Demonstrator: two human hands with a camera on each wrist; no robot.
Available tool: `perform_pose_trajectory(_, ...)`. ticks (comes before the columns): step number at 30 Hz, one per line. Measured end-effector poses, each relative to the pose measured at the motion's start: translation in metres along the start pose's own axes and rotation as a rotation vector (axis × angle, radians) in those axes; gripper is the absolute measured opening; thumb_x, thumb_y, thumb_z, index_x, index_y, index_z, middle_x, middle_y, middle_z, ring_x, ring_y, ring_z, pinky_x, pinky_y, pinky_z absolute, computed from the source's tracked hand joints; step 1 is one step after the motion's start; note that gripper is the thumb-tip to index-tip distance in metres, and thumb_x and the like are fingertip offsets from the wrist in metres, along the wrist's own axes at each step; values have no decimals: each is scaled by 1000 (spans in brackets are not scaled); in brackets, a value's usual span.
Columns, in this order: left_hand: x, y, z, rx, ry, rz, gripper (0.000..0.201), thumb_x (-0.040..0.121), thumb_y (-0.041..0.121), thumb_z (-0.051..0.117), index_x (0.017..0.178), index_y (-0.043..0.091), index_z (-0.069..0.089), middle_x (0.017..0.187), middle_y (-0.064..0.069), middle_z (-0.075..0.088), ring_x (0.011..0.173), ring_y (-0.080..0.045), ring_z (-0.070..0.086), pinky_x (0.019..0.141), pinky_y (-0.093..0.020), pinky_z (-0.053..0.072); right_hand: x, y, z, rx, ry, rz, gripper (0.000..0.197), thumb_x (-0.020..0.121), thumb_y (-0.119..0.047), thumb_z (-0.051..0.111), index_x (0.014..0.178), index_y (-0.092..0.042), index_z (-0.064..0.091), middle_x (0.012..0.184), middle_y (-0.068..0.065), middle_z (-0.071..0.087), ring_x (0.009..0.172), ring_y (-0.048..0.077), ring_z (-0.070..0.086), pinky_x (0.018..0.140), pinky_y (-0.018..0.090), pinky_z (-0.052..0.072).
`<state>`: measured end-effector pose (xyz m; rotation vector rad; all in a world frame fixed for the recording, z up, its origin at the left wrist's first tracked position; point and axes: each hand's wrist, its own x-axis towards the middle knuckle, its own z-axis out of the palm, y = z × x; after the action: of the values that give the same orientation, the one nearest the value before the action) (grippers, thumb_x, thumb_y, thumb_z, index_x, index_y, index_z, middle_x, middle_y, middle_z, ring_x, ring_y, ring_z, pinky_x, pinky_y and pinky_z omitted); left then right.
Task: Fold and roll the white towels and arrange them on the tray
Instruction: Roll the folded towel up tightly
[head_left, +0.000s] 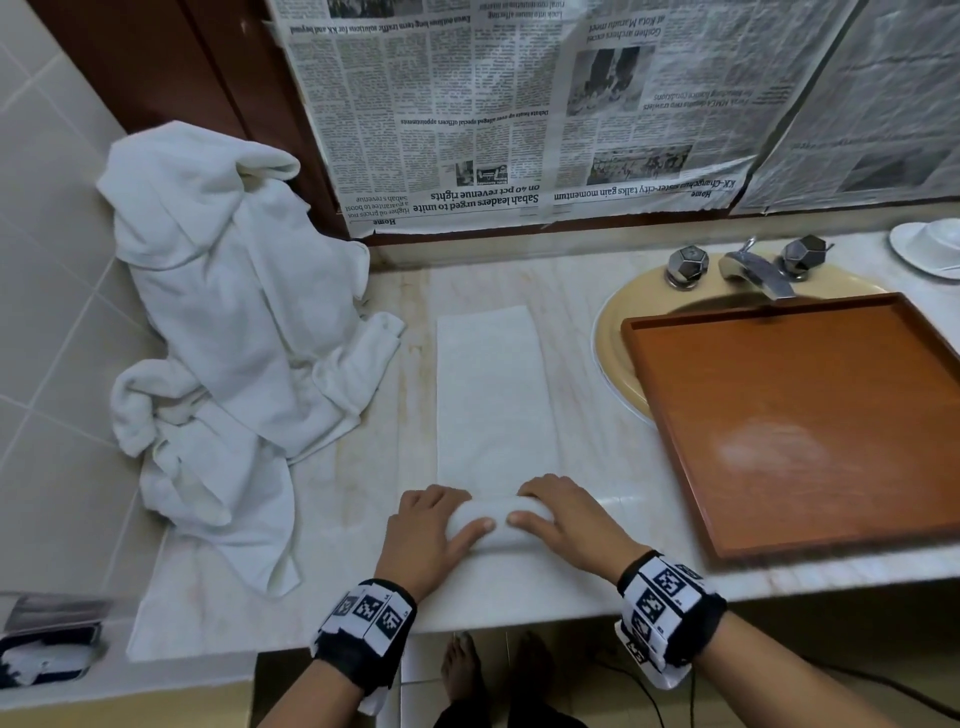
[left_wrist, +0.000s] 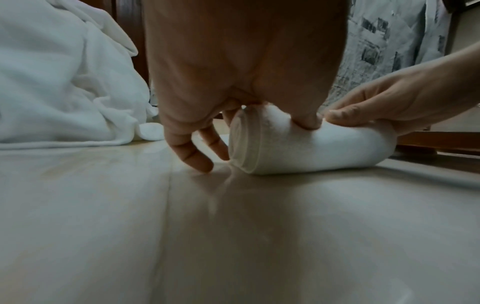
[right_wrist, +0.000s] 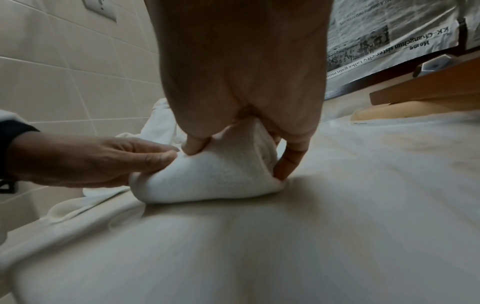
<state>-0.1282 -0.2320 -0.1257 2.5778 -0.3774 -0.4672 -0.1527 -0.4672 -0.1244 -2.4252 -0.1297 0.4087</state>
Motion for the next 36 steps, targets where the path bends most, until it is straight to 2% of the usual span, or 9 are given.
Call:
perform_pose_trajectory(10,3,4,-2,100,-27,-1,71,81,83,28,126,36,56,124,16,51,116,-13,43,91,-36,38,8,-1,4,91,42,83,41,97,-56,50,102,-18,64,101,-1,56,101,18,48,88,29,36)
perform_pose_trajectory(13,9,5,-4,21,-49,-7,83,73,93,23,110,31,63,111,13,55,107,-15,45,92,-38,43,3,-6,4,-132,114,-3,37,102,-49,42,115,-20,62,106,-3,62,101,20,54,86,36,42)
perform_pose_trajectory(16,17,3,-3,-32,-60,-27,78,71,93,29,93,27,65,96,9,58,95,-14,48,85,-35,46,-9,-16,10,-467,252,-150,38,98,-39,38,110,-15,64,99,2,61,89,26,60,73,38,49)
perform_pose_trajectory(20,28,7,-3,-175,-15,-103,80,73,87,44,65,8,53,68,-8,59,63,-13,50,70,-38,45,-14,-12,21,-507,238,-185,57,96,-56,40,120,-9,62,107,5,62,92,25,58,78,38,52)
perform_pose_trajectory(24,22,-1,6,-265,93,-33,54,80,81,45,100,35,66,104,13,60,101,-7,52,90,-28,43,2,-9,3,-439,15,-152,86,92,-74,6,129,-14,55,119,3,57,106,24,54,89,37,45)
perform_pose_trajectory(26,14,-5,7,-301,111,45,52,82,77,48,117,42,62,120,18,50,114,-8,40,96,-22,33,9,-8,-7,-305,-85,-78,93,82,-81,8,133,-17,51,126,1,51,116,22,46,96,35,36)
perform_pose_trajectory(30,9,-7,2,-220,50,77,79,72,93,33,126,39,58,119,20,50,112,-7,36,96,-23,31,17,-9,-13,-121,-118,20,56,95,-65,44,125,-19,56,122,0,47,118,21,40,102,38,33)
perform_pose_trajectory(33,20,-9,1,-175,11,17,82,69,93,33,119,36,64,111,17,55,108,-10,43,95,-29,37,13,-12,-7,-194,-103,43,59,97,-64,35,128,-18,56,123,0,48,117,22,43,100,39,36)
perform_pose_trajectory(36,30,-9,-2,-229,-11,-33,66,79,82,46,111,30,71,105,13,56,104,-10,53,93,-28,40,1,-16,9,-428,137,-65,62,96,-61,26,121,-16,60,116,2,57,103,25,55,86,39,47)
